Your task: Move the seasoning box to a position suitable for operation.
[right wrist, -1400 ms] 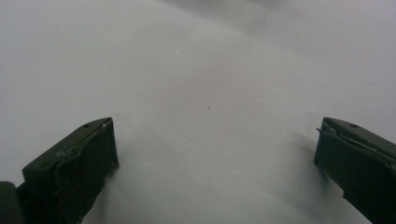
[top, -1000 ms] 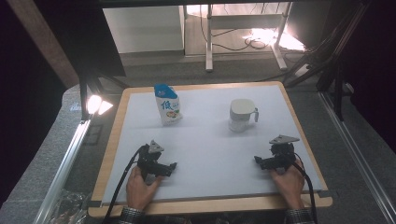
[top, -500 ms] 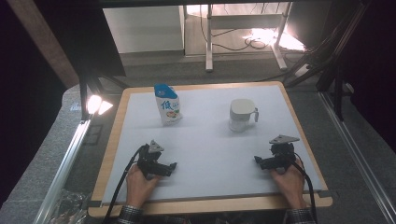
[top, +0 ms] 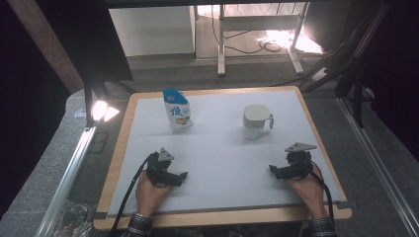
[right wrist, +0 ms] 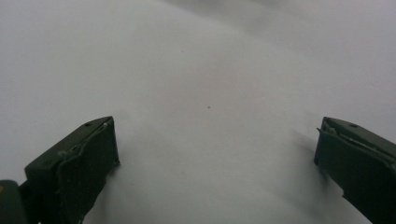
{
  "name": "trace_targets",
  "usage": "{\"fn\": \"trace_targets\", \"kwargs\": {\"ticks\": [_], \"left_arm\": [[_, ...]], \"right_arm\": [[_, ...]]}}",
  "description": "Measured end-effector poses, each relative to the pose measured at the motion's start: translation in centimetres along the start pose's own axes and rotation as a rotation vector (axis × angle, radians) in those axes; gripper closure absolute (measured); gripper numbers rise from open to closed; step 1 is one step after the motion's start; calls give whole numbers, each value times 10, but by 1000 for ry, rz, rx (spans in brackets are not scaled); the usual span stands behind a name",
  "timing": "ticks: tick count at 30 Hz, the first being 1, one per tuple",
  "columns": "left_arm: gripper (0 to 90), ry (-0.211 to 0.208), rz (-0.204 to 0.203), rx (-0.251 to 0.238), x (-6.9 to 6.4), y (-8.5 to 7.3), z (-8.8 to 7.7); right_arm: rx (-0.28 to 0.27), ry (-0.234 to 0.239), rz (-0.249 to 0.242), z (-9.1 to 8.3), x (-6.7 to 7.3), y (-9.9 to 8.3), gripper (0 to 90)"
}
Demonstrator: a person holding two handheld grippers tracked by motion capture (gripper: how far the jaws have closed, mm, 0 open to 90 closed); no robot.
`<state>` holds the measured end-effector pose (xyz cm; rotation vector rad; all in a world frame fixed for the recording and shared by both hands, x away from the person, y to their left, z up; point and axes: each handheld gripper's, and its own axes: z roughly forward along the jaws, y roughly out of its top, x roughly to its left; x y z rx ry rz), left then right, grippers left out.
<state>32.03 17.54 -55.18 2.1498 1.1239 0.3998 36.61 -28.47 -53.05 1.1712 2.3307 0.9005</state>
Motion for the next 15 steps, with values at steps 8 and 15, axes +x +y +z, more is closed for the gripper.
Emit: {"fn": "trace_targets", "kwargs": {"ticks": [8,15], "left_arm": [[0,1,1,-1,0,0,0],[0,0,1,-1,0,0,0]], "right_arm": [[-11,-18,18,-5,-1,6,43],[-50,-2,30,-10,-7,18,43]]}}
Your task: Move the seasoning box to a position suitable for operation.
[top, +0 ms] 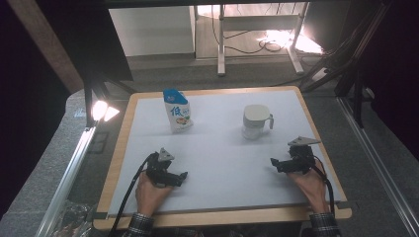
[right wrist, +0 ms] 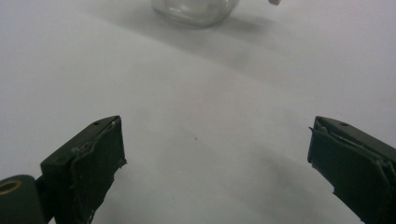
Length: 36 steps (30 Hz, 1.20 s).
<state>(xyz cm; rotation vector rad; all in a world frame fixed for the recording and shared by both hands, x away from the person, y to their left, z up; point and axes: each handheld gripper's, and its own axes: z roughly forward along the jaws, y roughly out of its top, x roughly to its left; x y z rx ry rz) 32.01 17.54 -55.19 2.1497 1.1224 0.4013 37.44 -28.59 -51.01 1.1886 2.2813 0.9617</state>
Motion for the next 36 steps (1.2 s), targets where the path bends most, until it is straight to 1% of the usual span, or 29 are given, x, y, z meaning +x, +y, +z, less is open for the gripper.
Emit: {"fn": "trace_targets", "kwargs": {"ticks": [2,6,7,8,11,14,15,16,18,19,20,24,26,28,32,33,35,36], "left_arm": [[0,0,0,-1,0,0,0],[2,1,4,-5,0,0,0],[9,1,7,-7,-1,0,0],[10,1,8,-6,-1,0,-1],[12,1,8,-6,-1,0,-1],[11,0,8,-6,-1,0,-1],[11,0,8,-6,-1,0,-1],[11,-1,7,-7,-1,-1,0],[11,-1,6,-7,-1,-1,0],[11,-2,5,-7,-1,-1,0],[11,-1,6,-7,-1,0,0],[11,-1,6,-7,-1,0,0],[11,-1,6,-7,-1,0,0],[11,-1,6,-7,0,0,0],[11,-2,5,-7,-1,-1,0],[10,-2,4,-7,-1,-1,0],[10,-1,6,-7,-1,-1,0],[10,-1,5,-7,-1,-1,0]], "right_arm": [[-4,9,7,0,0,4,45],[-7,14,-1,0,0,7,61],[-2,22,-7,1,0,10,99],[-3,32,-12,1,-1,10,107],[-16,56,0,2,-2,13,143],[-22,34,-14,2,-2,15,165],[-22,34,-14,2,-2,15,165],[-24,15,-28,4,-2,17,189],[-23,13,-32,4,-2,17,196],[-25,17,-36,5,-2,18,222],[-27,34,-33,5,-3,20,239],[-24,48,-6,7,-7,25,239],[-39,58,13,8,-10,27,239],[-46,59,28,9,-13,30,238],[-50,61,33,12,-16,34,239],[-44,58,24,14,-17,38,243],[-47,64,27,15,-18,39,246],[-50,65,24,17,-20,43,249]]}}
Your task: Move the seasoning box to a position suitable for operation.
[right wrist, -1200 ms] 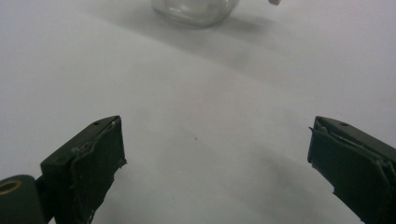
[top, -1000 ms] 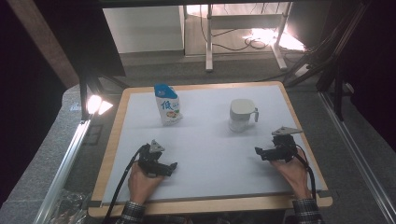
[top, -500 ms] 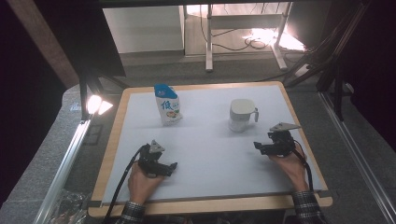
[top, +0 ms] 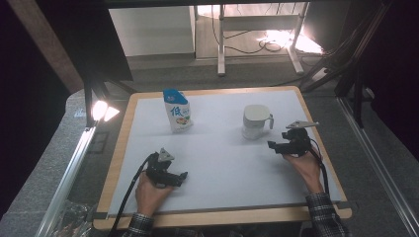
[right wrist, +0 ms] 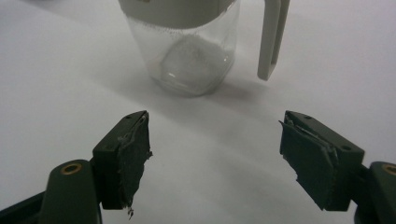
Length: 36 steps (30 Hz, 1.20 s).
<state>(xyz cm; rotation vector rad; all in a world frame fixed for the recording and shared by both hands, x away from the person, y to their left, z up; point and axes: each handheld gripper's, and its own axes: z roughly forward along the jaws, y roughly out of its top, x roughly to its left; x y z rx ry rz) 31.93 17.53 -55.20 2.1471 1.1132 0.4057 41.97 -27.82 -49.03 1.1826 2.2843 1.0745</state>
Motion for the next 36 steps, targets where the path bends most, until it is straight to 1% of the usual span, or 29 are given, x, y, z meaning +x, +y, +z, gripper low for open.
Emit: {"fn": "trace_targets", "kwargs": {"ticks": [2,4,6,7,10,11,12,13,14,15,16,17,19,20,21,22,24,26,27,28,32,36], "left_arm": [[10,0,0,0,0,0,0],[10,0,0,0,0,0,0],[10,-1,-1,0,0,0,0],[10,0,0,0,0,0,0],[10,0,0,0,0,0,0],[10,0,0,0,0,0,0],[10,0,0,0,0,0,0],[10,0,0,0,0,0,0],[10,-1,-1,0,0,0,0],[10,0,0,0,0,0,0],[10,0,0,0,0,0,0],[10,0,0,0,0,0,0],[9,-1,-1,0,0,0,0],[10,-1,-1,0,0,0,0],[10,-1,-1,0,0,0,0],[10,-1,-1,0,0,0,0],[10,-1,-1,0,0,0,0],[10,-1,-1,0,0,0,0],[10,0,-3,-3,0,0,0],[10,-1,-3,-3,0,0,0],[10,-1,-4,-2,0,0,0],[10,-1,-2,-1,0,0,0]], "right_arm": [[11,11,5,3,-3,3,256],[33,25,32,7,-6,6,260],[37,38,63,10,-10,8,279],[40,32,67,12,-11,9,280],[36,-10,56,15,-13,13,280],[28,-18,55,16,-14,14,294],[21,-13,64,16,-14,16,312],[4,-11,62,16,-15,17,336],[-13,-17,56,15,-15,18,371],[-26,-28,50,15,-14,18,380],[-26,-28,50,15,-14,18,380],[-24,-56,37,17,-13,21,382],[-2,-69,26,21,-12,23,384],[5,-86,18,23,-11,25,395],[5,-86,18,23,-11,25,395],[5,-109,4,28,-10,28,441],[-3,-126,7,30,-10,30,482],[-4,-131,17,32,-10,31,493],[0,-124,31,35,-12,34,526],[-3,-126,37,36,-12,35,536],[-15,-127,47,39,-14,39,584],[-17,-127,55,42,-15,41,598]]}}
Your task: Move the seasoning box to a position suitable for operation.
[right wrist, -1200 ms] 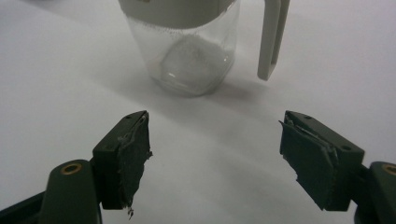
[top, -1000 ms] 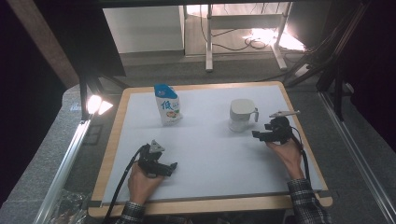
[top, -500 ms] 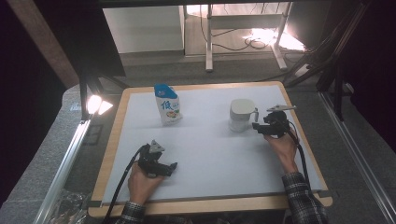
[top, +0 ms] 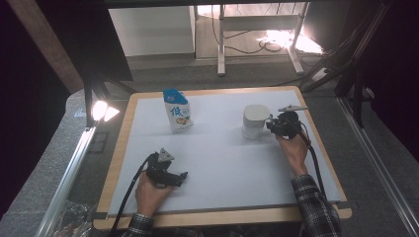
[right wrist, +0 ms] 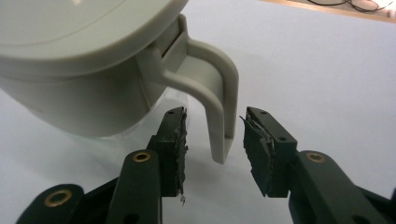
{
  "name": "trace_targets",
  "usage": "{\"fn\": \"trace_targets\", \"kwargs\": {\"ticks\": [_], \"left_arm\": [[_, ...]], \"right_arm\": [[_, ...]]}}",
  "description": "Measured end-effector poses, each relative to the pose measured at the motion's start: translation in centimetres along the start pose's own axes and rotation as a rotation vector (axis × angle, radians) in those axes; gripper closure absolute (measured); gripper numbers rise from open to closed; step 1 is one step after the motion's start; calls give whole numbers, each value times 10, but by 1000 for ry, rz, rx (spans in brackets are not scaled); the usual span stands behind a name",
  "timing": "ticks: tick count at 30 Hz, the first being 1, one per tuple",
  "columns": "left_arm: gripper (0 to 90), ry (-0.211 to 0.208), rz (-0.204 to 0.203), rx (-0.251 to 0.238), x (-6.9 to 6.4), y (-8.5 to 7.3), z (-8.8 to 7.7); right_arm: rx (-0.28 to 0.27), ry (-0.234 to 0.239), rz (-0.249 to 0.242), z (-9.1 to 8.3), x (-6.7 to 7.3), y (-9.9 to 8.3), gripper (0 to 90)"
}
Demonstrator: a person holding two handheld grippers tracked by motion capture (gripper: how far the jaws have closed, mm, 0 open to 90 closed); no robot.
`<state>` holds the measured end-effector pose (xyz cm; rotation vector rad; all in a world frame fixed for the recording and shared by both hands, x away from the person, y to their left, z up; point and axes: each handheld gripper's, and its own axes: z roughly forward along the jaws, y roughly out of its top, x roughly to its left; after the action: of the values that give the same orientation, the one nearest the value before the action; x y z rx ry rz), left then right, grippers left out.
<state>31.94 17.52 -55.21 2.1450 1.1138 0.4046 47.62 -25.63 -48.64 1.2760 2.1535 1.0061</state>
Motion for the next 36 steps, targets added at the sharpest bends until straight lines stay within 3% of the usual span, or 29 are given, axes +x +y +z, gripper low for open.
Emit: {"fn": "trace_targets", "kwargs": {"ticks": [15,26,36], "left_arm": [[10,1,3,1,0,0,0],[10,0,3,1,0,0,0],[10,1,3,1,0,0,0]], "right_arm": [[5,-49,15,8,3,5,722],[-11,-146,-5,10,13,5,790],[-23,-110,-20,6,18,6,806]]}}
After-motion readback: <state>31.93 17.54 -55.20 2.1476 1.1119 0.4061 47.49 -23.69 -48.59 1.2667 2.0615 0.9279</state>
